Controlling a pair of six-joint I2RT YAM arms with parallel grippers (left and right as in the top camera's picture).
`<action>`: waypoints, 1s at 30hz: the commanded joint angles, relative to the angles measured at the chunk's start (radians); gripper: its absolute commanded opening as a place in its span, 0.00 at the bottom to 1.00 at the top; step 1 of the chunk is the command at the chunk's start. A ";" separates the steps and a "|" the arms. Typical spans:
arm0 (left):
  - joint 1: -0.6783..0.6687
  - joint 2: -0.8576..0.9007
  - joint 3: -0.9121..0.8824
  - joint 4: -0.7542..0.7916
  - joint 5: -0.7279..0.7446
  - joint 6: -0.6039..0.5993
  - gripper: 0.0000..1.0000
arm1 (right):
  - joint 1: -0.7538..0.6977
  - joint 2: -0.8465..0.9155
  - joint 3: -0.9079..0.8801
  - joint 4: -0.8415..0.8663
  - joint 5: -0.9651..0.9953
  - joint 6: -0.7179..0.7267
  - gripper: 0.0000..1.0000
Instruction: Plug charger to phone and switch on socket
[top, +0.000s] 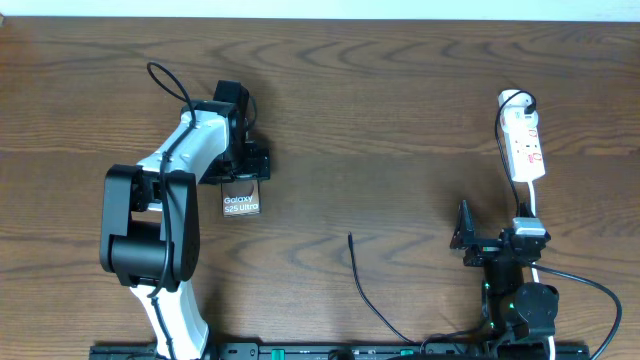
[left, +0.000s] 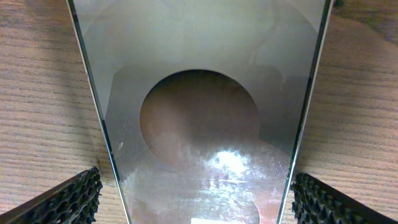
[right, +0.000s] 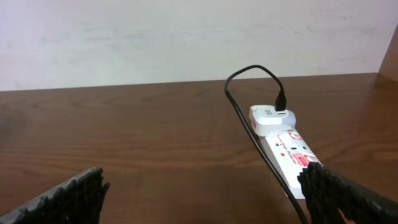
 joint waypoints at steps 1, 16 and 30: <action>-0.002 0.002 -0.009 0.000 0.006 -0.006 0.96 | 0.006 -0.002 -0.001 -0.005 -0.006 -0.012 0.99; -0.002 0.002 -0.027 0.015 0.006 -0.006 0.96 | 0.006 -0.002 -0.001 -0.005 -0.006 -0.012 0.99; -0.002 0.002 -0.043 0.024 0.006 -0.006 0.96 | 0.006 -0.002 -0.001 -0.005 -0.006 -0.012 0.99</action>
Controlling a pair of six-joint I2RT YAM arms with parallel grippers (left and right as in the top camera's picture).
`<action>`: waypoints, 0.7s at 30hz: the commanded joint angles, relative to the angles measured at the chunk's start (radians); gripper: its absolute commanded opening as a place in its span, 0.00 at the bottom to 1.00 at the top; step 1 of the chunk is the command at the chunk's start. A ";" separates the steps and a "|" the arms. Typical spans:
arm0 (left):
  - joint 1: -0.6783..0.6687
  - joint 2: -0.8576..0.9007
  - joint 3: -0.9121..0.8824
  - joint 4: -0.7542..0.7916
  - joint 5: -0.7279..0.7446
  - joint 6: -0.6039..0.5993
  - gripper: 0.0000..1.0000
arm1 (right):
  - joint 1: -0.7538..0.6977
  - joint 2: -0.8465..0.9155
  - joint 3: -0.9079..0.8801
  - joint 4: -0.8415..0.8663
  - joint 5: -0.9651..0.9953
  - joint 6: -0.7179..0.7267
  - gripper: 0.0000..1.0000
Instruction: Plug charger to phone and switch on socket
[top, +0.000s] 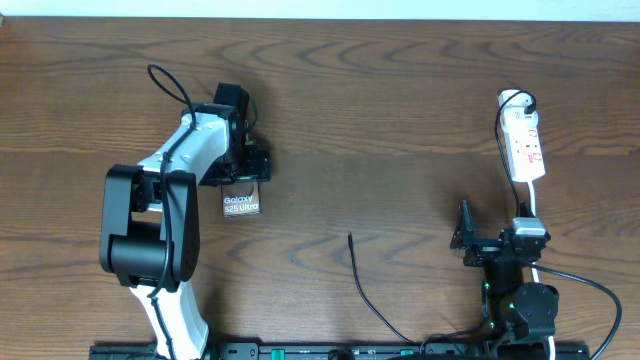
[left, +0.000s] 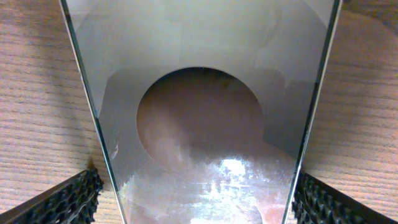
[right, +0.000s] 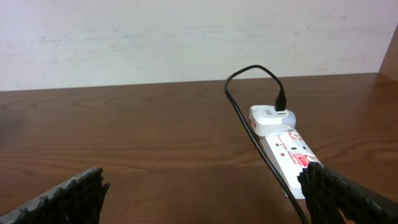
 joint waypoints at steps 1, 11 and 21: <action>-0.002 0.002 -0.022 0.002 0.004 -0.006 0.96 | 0.006 -0.002 -0.001 -0.005 -0.006 -0.012 0.99; -0.002 0.002 -0.022 0.004 0.004 -0.010 0.96 | 0.006 -0.002 -0.001 -0.005 -0.006 -0.012 0.99; -0.002 0.002 -0.022 0.004 0.004 -0.013 0.96 | 0.006 -0.002 -0.001 -0.005 -0.006 -0.012 0.99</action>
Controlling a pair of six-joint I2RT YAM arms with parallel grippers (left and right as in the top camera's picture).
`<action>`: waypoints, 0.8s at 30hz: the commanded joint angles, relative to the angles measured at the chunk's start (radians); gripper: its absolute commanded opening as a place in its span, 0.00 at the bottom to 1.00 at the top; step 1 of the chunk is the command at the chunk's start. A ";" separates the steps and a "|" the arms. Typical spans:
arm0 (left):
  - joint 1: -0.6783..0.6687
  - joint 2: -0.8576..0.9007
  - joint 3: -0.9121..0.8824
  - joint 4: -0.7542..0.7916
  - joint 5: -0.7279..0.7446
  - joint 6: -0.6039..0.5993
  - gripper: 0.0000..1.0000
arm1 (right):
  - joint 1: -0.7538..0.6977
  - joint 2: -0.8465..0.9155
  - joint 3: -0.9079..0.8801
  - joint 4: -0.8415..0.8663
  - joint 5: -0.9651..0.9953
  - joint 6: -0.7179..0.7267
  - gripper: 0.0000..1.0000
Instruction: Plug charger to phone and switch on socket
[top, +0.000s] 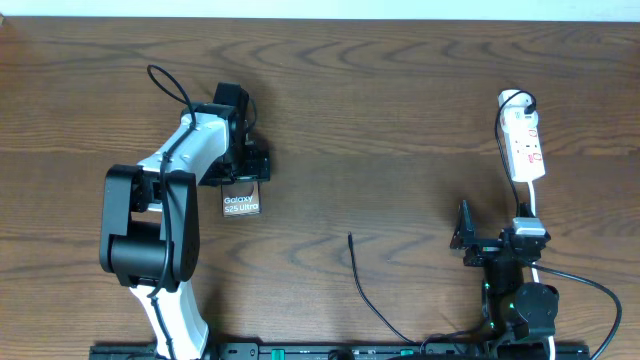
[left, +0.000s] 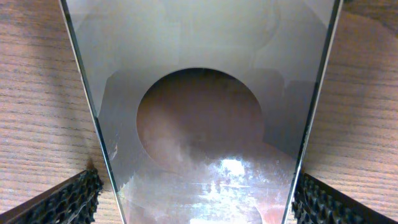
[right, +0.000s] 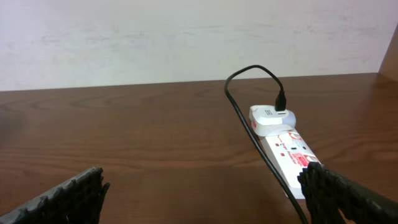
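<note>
The phone (top: 241, 206), face up with a "Galaxy S25 Ultra" label, lies on the table left of centre. My left gripper (top: 240, 184) is down over its far end, open. In the left wrist view the glossy phone (left: 199, 74) fills the gap, and the fingers (left: 65, 202) stand just outside its two long edges. The white socket strip (top: 526, 148) lies at the far right with a white charger adapter (top: 514, 101) plugged in. The black cable's free end (top: 351, 239) rests mid-table. My right gripper (top: 462, 240) is open and holds nothing, well short of the strip (right: 289, 160).
The black charger cable (right: 249, 127) loops from the adapter (right: 272, 118) along the strip's left side toward my right wrist. It then trails along the table's front edge (top: 385, 320). A pale wall stands behind the table's far edge.
At the oldest moment my left gripper was open over the phone, which looked slightly smaller between the fingers. By the later moment the phone filled a little more of the gap, and it stands the same now. The right arm, strip and cable have stayed put.
</note>
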 joint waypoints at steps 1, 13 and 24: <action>-0.002 0.002 -0.022 0.003 0.002 -0.011 0.96 | 0.006 -0.002 -0.001 -0.005 -0.006 -0.012 0.99; -0.002 0.002 -0.022 0.003 0.002 -0.011 0.91 | 0.006 -0.002 -0.001 -0.005 -0.006 -0.012 0.99; -0.002 0.002 -0.022 0.003 0.002 -0.011 0.86 | 0.006 -0.002 -0.001 -0.005 -0.006 -0.012 0.99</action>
